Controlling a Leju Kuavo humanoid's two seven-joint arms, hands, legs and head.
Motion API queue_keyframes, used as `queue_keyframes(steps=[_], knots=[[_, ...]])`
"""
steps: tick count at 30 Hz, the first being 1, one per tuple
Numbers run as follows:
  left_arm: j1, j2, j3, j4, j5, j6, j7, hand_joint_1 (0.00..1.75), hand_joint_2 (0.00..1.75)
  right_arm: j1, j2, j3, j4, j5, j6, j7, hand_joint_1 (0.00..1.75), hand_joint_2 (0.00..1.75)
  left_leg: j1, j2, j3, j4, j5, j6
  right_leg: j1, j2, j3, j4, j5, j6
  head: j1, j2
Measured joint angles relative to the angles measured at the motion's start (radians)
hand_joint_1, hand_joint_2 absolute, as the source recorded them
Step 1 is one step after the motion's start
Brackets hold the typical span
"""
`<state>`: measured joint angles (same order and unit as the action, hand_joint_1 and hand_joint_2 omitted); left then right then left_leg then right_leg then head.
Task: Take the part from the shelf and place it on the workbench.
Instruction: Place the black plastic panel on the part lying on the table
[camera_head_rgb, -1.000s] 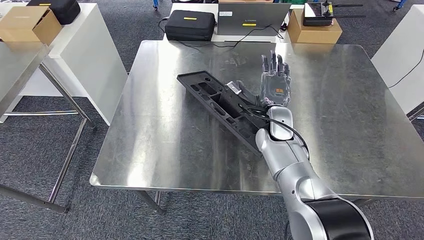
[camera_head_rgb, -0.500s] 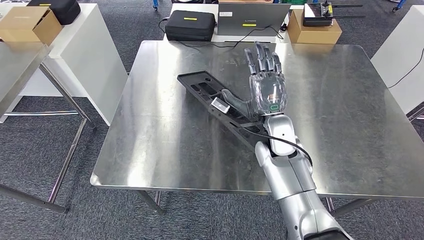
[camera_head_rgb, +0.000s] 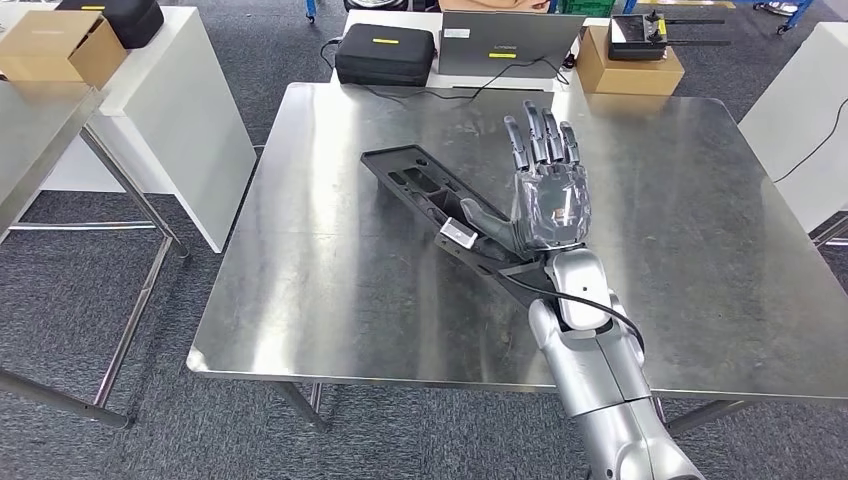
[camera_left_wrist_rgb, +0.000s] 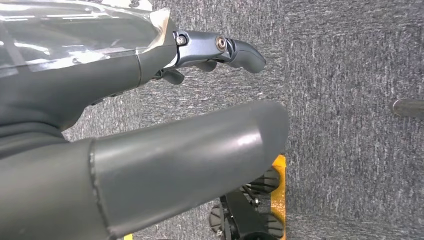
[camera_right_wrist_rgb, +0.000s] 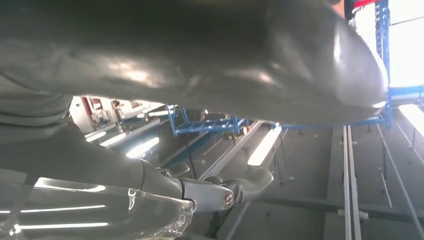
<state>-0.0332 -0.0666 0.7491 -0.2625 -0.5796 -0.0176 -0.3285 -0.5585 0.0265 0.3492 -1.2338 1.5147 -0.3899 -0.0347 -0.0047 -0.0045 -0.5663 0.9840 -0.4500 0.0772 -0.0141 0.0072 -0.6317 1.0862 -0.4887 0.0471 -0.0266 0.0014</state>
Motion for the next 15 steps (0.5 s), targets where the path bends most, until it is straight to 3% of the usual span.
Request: queue_keyframes(steps=[2, 3, 4, 5, 7, 9, 13, 15], knots=[[0.0, -0.002, 0.006, 0.0, -0.004, 0.0, 0.0, 0.0, 0.0, 0.005, -0.009, 0.0, -0.001, -0.005, -0.001, 0.001, 0.0, 0.0, 0.001, 0.001, -0.001, 0.0, 0.001, 0.002, 0.0, 0.0, -0.068, 0.145, -0.056, -0.005, 0.003, 0.0], [0.0, -0.003, 0.008, 0.0, -0.007, 0.0, 0.0, 0.0, 0.0, 0.009, -0.014, 0.0, -0.001, -0.006, -0.002, 0.002, 0.0, 0.0, 0.001, 0.001, -0.002, 0.0, 0.001, 0.002, -0.001, 0.0, -0.09, 0.189, -0.068, -0.002, 0.004, 0.0], [0.0, -0.004, 0.01, 0.0, -0.01, 0.0, -0.001, 0.0, 0.0, 0.013, -0.018, 0.0, -0.001, -0.006, -0.002, 0.003, 0.0, 0.0, 0.001, 0.001, -0.002, 0.001, 0.001, 0.001, -0.002, 0.0, -0.093, 0.197, -0.065, 0.004, 0.004, 0.0], [0.0, -0.005, 0.011, 0.0, -0.013, 0.0, -0.001, 0.0, 0.0, 0.015, -0.021, 0.0, -0.001, -0.007, -0.002, 0.004, 0.0, 0.0, 0.002, 0.001, -0.001, 0.001, 0.0, 0.0, -0.003, -0.001, -0.076, 0.161, -0.047, 0.012, 0.004, 0.0], [0.0, -0.008, 0.012, 0.0, -0.02, 0.0, -0.002, 0.0, 0.0, 0.015, -0.026, 0.0, -0.004, -0.008, -0.001, 0.006, 0.0, 0.0, 0.001, 0.0, -0.001, 0.006, -0.003, -0.006, -0.006, -0.004, -0.001, 0.014, 0.008, 0.025, 0.005, 0.0], [-0.001, -0.009, 0.013, 0.0, -0.027, 0.0, -0.003, 0.0, 0.0, 0.015, -0.028, 0.0, -0.008, -0.008, -0.001, 0.006, 0.0, 0.0, -0.002, 0.0, -0.004, 0.013, -0.008, -0.018, -0.005, -0.005, 0.051, -0.084, 0.039, 0.019, 0.003, 0.0], [-0.001, -0.01, 0.013, 0.0, -0.035, -0.003, -0.003, 0.0, 0.0, 0.019, -0.031, 0.0, -0.015, -0.008, 0.001, 0.007, 0.0, 0.0, 0.002, 0.0, -0.012, 0.027, -0.02, -0.039, -0.004, -0.003, 0.056, -0.098, 0.048, -0.009, 0.0, 0.0], [-0.002, -0.011, 0.014, 0.0, -0.04, -0.004, -0.004, 0.0, 0.0, 0.019, -0.031, 0.0, -0.019, -0.008, 0.003, 0.007, 0.0, 0.0, 0.007, 0.0, -0.043, 0.102, -0.072, -0.051, -0.01, -0.003, 0.056, -0.101, 0.051, -0.02, -0.008, 0.0]])
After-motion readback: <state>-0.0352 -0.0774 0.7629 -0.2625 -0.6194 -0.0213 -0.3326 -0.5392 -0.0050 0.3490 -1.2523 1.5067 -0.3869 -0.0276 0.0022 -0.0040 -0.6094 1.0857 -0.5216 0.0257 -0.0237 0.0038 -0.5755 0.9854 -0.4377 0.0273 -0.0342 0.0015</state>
